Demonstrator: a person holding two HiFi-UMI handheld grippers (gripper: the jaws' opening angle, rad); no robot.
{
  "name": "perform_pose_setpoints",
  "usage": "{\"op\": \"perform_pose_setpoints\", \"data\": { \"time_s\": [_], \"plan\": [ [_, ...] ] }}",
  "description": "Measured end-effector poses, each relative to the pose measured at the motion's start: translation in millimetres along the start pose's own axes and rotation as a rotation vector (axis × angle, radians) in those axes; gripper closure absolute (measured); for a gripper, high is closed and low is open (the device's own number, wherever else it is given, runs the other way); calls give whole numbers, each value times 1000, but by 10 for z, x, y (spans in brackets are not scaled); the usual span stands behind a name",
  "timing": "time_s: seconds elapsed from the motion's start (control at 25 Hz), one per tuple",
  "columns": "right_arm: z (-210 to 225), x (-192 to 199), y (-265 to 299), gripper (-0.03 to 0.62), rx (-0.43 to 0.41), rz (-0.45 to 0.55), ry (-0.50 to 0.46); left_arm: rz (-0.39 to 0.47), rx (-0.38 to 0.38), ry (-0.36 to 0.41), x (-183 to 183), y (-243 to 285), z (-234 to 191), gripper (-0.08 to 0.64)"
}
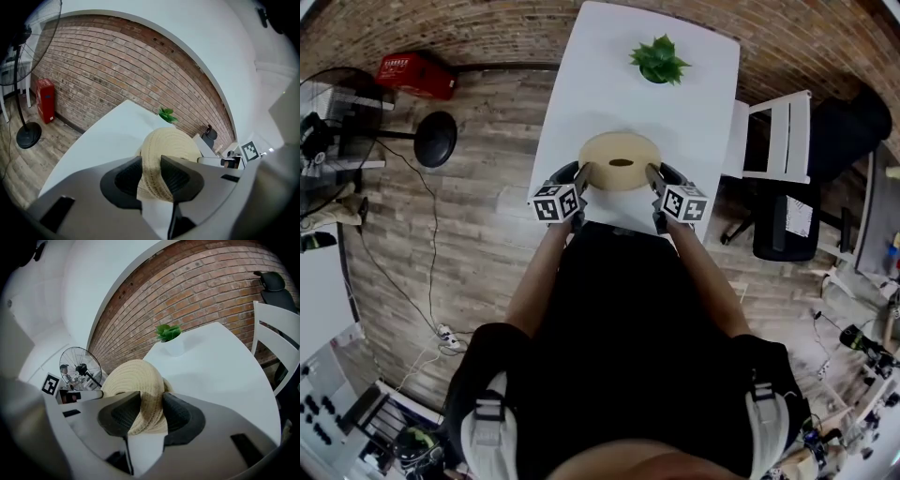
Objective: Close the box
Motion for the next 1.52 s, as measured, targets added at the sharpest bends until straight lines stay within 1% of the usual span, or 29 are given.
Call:
{"op": "perform_pose_setpoints", "data": {
  "time_s": [0.24, 0.4, 0.56, 0.8, 1.2, 1.52],
  "plan": [
    [59, 109, 72, 454, 9, -32, 1, -58, 8, 21, 50, 114, -49, 430],
    [57, 87, 88, 454, 19, -37, -11, -73, 9, 28, 31, 143, -80, 430],
    [70, 56, 123, 453, 33, -39, -23, -90, 4, 60, 3, 196, -103, 425],
    [117, 43, 157, 435, 52, -43, -36, -118, 11, 66, -8, 290, -150, 420],
    [148, 38, 189, 434, 68, -39, -42, -143, 44, 63, -25, 338, -174, 413],
    [138, 40, 172, 431, 68, -44, -64, -127, 46, 104, -35, 319, -164, 403]
  ]
}}
Point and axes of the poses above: the fingertips, and each gripper's own axes: y forward along the fingers, z to its right, x out of its underside, the point moved 1 cm from there along -y, backward along the fingers, and after that the axes turned 12 degrees about -y, right-handed, at the moved point
